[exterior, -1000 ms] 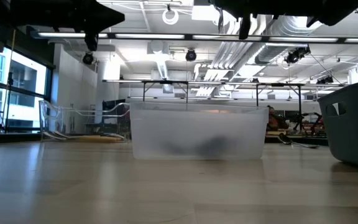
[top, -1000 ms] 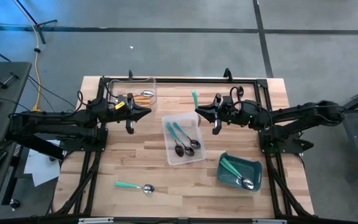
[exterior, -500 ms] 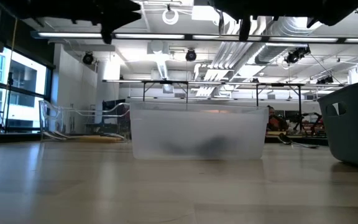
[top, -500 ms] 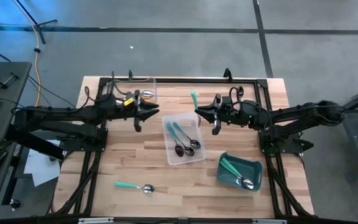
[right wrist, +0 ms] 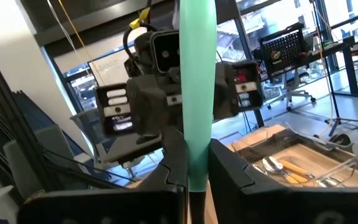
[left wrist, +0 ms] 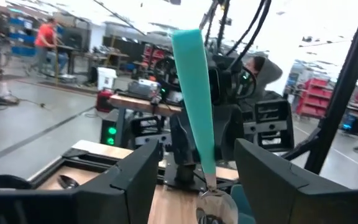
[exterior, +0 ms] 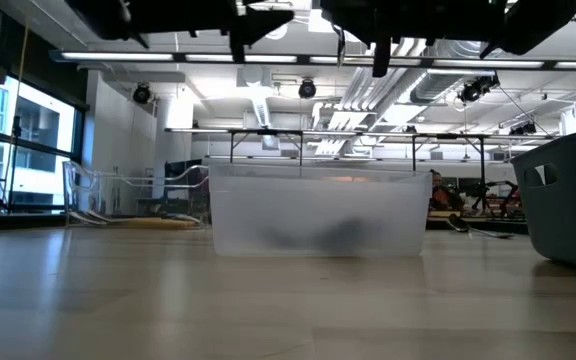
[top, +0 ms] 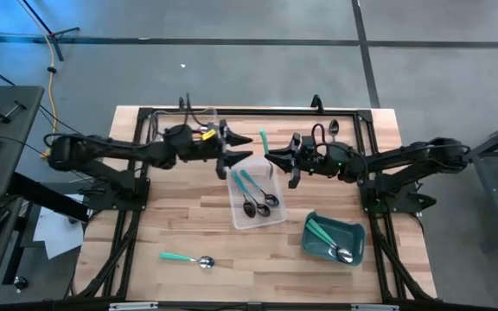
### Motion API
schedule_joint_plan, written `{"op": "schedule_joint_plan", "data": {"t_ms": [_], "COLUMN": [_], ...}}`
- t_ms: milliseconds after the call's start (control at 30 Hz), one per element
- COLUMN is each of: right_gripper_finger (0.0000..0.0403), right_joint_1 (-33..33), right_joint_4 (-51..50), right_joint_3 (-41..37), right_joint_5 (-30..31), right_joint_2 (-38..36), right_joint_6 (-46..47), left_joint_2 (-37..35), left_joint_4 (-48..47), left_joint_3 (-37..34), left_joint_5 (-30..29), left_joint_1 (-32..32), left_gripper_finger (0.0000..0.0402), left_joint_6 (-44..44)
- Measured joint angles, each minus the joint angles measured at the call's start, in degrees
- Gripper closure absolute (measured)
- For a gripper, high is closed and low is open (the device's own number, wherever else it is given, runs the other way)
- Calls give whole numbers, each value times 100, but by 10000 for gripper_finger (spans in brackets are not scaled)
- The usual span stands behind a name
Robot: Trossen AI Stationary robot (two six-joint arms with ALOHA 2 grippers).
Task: Sort silverware by color (type)
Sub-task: Put the light blue spoon into the blue bin
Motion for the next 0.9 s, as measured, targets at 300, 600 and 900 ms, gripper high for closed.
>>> {"op": "schedule_joint_plan", "data": {"t_ms": [300,600,900], "right_gripper_finger": [381,381,379], "right_joint_1": [0,0,-11], "right_joint_4": [30,21,-17], "right_joint_3": [0,0,0], "right_joint_5": [-160,-177,-128], "right_joint_2": [33,33,33], "right_joint_6": [2,4,-14], "left_joint_2": [865,1043,1043], "left_joint_4": [41,63,68], "left_joint_3": [859,1019,1019], "left_joint_5": [143,209,249], "left_joint_1": [7,7,2], "left_gripper_finger": [200,212,325], "left_joint_6": [0,13,137]}}
